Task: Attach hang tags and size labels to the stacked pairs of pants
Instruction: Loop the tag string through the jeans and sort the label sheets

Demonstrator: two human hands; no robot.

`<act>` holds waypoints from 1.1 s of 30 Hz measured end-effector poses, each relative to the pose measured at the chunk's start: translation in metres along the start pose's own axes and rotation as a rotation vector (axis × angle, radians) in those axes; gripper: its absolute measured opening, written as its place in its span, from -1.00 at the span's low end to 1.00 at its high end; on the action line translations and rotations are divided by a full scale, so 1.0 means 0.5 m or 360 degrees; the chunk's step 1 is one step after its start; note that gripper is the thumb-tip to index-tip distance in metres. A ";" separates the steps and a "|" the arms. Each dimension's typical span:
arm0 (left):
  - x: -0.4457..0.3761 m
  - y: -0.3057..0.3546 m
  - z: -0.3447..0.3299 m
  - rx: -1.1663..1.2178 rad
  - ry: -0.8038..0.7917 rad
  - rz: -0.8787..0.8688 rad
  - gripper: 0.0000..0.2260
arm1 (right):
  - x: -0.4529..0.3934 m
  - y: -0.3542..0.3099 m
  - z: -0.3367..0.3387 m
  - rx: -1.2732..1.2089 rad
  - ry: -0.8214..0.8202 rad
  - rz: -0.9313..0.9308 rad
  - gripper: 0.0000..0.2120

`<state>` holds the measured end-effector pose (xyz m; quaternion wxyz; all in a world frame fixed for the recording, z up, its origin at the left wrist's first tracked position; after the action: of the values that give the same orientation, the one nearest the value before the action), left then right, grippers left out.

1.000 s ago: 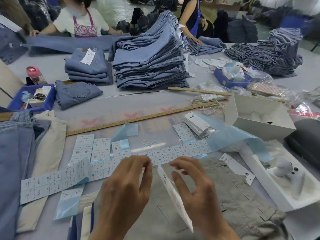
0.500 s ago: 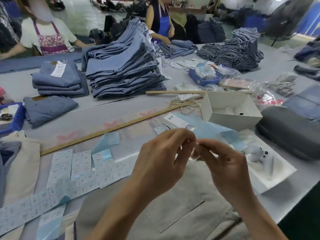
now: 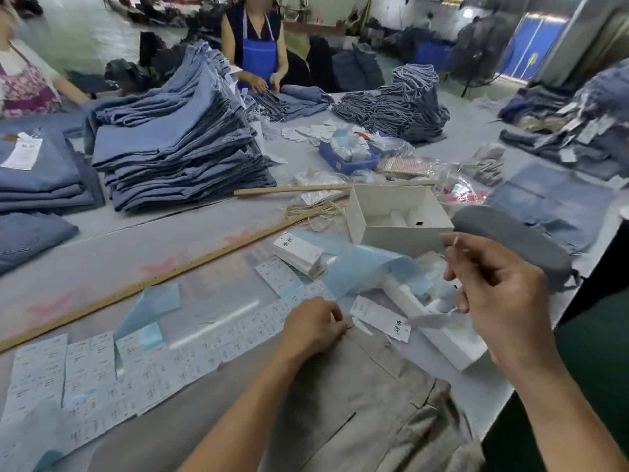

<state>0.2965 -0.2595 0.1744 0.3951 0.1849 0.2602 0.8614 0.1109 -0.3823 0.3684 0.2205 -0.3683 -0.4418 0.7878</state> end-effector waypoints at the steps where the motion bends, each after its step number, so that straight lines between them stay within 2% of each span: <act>1: -0.003 0.008 0.000 -0.0025 0.0024 -0.0032 -0.84 | 0.001 -0.003 -0.019 0.0083 -0.0042 0.0053 -0.86; 3: -0.005 0.018 -0.005 -0.0049 0.0008 -0.0048 -0.77 | 0.005 0.012 -0.073 0.0185 -0.0167 0.0081 -0.93; 6: -0.006 0.012 -0.011 0.0025 -0.0083 0.0021 -0.69 | 0.025 0.098 -0.165 0.0268 -0.0410 -0.0207 -0.92; 8: -0.002 0.007 -0.005 0.0211 -0.0010 0.0038 -0.81 | 0.056 0.173 -0.215 0.0230 -0.0534 -0.0490 -0.91; 10: 0.008 0.005 0.012 0.0409 0.0176 0.0042 -0.90 | 0.088 0.233 -0.247 0.0194 -0.0567 -0.0663 -0.89; 12: 0.018 0.001 0.019 0.0620 0.0245 0.0017 -0.91 | 0.103 0.268 -0.257 0.0218 -0.0505 -0.0729 -0.90; 16: 0.031 -0.002 0.017 0.1225 0.0062 0.0054 -0.87 | 0.101 0.271 -0.257 0.0341 -0.0423 -0.0654 -0.91; 19: 0.032 -0.003 0.024 0.1335 0.0037 0.0037 -0.82 | 0.109 0.257 -0.260 0.0548 -0.0439 -0.0501 -0.87; 24: 0.032 -0.011 0.025 0.1420 0.0020 0.0030 -0.86 | 0.111 0.253 -0.270 0.0775 -0.0447 -0.0388 -0.97; 26: 0.033 -0.013 0.031 0.1354 0.0071 -0.0026 -0.88 | 0.111 0.259 -0.264 0.0640 -0.0301 -0.0557 -0.95; 29: 0.040 -0.021 0.029 0.1373 0.0050 -0.0069 -0.89 | 0.110 0.279 -0.266 0.0060 -0.0084 -0.1088 -0.84; 33: 0.039 -0.042 0.022 0.1350 0.0075 0.0045 -0.90 | 0.107 0.268 -0.292 0.0048 -0.0094 -0.1142 -0.83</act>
<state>0.3025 -0.2296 0.1729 0.2662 0.3150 0.5980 0.6872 0.1874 -0.3369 0.1833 0.4756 -0.1635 -0.5374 0.6770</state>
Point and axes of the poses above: each hand's wrist, its own x-axis away from the middle knuckle, its own z-axis out of the back of the hand, y = z × x, the point moved 6 cm from there along -x, towards the middle knuckle, and after that the axes turned 6 degrees about -z, right-handed, at the moved point
